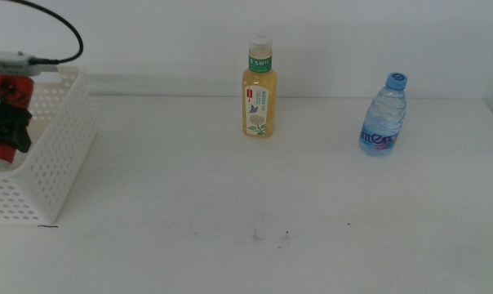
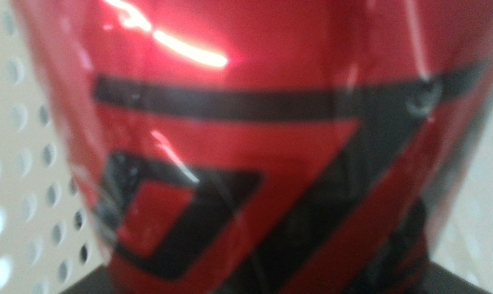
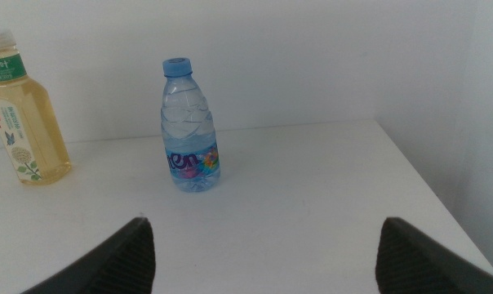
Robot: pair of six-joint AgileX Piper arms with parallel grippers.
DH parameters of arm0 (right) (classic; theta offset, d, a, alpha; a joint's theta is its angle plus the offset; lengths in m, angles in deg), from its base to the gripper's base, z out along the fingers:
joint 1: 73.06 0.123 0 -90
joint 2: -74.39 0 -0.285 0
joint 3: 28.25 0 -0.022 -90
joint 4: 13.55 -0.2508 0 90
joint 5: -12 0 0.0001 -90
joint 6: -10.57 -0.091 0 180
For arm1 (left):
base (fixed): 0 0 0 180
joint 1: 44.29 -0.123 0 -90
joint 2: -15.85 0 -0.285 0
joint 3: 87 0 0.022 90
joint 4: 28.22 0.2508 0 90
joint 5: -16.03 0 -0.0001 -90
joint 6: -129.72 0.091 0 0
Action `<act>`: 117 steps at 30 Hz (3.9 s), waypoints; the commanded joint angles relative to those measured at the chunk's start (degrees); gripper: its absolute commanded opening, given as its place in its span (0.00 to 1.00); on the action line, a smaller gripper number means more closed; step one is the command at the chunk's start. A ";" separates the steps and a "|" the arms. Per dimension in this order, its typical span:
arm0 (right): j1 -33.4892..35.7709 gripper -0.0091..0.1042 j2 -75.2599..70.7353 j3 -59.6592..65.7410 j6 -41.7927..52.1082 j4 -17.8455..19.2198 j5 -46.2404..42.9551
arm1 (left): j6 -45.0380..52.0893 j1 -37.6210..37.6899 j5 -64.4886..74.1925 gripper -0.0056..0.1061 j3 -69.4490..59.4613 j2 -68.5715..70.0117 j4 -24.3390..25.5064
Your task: Use arms to grab the bottles and put them into the dustbin to the left of the table.
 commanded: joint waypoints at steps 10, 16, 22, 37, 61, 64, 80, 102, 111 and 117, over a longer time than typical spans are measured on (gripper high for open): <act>-0.30 0.87 -0.28 0.20 0.29 0.15 -0.72 | -0.31 1.15 1.48 0.89 1.01 4.18 -0.92; -0.30 0.87 -0.28 0.20 0.29 0.15 -0.72 | -3.79 9.39 -9.43 0.89 -11.54 20.71 -0.27; -0.30 0.87 -0.28 0.20 0.29 0.15 -0.72 | -5.38 26.48 -48.57 0.89 -41.54 42.11 -1.36; -0.30 0.87 -0.28 0.20 0.29 0.15 -0.72 | -19.61 51.10 -113.29 0.89 -68.66 27.10 -1.96; -0.30 0.87 -0.28 0.20 0.29 0.15 -0.72 | -21.88 48.38 -104.84 0.89 -23.25 -12.64 -0.98; -0.30 0.87 -0.28 0.20 0.29 0.15 -0.72 | -22.26 47.87 -103.63 0.89 -19.15 -15.39 -0.33; -0.30 0.87 -0.28 0.20 0.29 0.15 -0.72 | -26.82 45.75 -97.74 0.77 -5.12 -24.41 -0.55; -0.30 0.87 -0.28 0.20 0.29 0.15 -0.72 | -14.70 27.42 -12.58 0.04 -10.99 26.70 1.39; -0.30 0.87 -0.28 0.20 0.29 0.15 -0.72 | -3.55 5.75 8.09 0.04 10.91 17.19 1.02; -0.30 0.87 -0.28 0.20 0.29 0.15 -0.72 | -0.86 -0.03 8.09 0.04 10.94 9.33 0.27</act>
